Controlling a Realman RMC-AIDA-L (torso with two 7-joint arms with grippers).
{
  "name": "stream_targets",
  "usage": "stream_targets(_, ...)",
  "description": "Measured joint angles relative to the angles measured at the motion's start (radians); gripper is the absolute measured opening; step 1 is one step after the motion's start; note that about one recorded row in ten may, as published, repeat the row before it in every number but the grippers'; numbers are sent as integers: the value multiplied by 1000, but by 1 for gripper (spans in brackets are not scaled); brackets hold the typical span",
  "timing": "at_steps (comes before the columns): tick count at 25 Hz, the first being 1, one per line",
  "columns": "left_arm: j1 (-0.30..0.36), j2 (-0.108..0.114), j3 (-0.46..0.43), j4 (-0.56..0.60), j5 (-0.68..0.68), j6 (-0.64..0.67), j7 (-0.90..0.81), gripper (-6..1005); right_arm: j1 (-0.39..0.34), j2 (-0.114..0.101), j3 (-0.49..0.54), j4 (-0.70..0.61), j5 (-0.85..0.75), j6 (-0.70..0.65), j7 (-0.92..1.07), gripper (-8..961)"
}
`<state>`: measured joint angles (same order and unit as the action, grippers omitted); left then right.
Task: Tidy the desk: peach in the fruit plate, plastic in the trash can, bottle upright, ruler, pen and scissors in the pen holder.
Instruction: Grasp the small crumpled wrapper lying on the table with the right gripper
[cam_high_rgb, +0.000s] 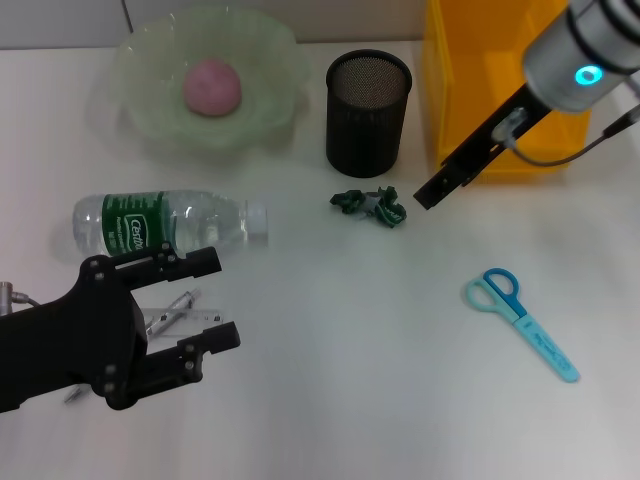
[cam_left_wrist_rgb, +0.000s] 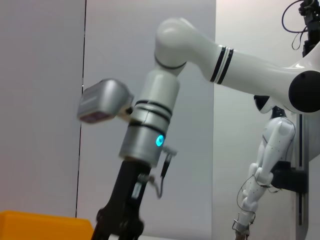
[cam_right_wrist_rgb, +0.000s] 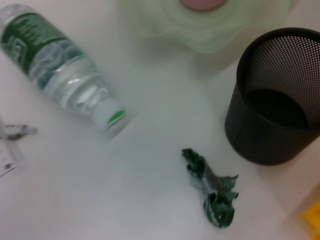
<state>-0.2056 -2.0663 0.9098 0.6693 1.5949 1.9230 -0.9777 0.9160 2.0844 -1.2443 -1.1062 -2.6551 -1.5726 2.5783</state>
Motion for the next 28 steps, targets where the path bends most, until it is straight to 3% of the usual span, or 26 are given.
stream_targets(10, -9, 0, -3, -7, -3, 2, 7, 638, 54, 4, -126, 167, 52, 221, 5, 709)
stream_targets(28, -3, -1, -8, -7, -6, 2, 19, 636, 105, 8, -211, 324, 93, 351, 2, 708)
